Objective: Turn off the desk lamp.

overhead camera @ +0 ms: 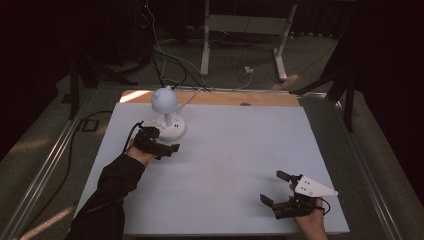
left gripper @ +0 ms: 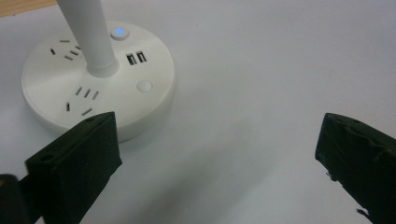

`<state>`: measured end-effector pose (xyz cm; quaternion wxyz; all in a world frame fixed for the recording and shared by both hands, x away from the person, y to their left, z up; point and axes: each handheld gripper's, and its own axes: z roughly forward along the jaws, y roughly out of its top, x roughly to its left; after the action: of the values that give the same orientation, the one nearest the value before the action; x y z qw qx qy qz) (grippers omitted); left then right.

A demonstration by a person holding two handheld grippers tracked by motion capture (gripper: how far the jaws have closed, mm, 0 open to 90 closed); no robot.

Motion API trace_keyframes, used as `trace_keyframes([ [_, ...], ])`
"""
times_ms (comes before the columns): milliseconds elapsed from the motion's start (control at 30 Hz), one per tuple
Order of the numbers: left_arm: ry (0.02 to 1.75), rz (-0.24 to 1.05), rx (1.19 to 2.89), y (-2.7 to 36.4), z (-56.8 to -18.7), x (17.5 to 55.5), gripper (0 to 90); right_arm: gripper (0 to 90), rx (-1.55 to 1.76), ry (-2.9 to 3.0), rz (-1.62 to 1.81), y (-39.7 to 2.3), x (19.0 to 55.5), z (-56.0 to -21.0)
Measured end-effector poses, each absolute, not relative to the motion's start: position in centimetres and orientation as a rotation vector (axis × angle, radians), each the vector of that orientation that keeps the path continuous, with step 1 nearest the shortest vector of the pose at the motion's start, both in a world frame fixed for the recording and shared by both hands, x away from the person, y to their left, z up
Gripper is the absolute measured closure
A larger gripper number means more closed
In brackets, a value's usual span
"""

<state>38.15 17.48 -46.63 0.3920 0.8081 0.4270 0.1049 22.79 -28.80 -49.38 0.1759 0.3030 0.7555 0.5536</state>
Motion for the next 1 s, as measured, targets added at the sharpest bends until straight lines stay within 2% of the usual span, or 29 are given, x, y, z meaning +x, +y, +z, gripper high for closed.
trace_keyframes([
  [400,1.042,0.293,2.088,18.9,-46.7,34.9,0.5,0.0,0.855,2.14,1.566,-28.7,22.8,-49.3],
  [1000,0.966,0.244,2.081,20.3,-48.9,30.1,0.5,0.0,0.86,2.152,1.552,-28.6,22.8,-49.4],
])
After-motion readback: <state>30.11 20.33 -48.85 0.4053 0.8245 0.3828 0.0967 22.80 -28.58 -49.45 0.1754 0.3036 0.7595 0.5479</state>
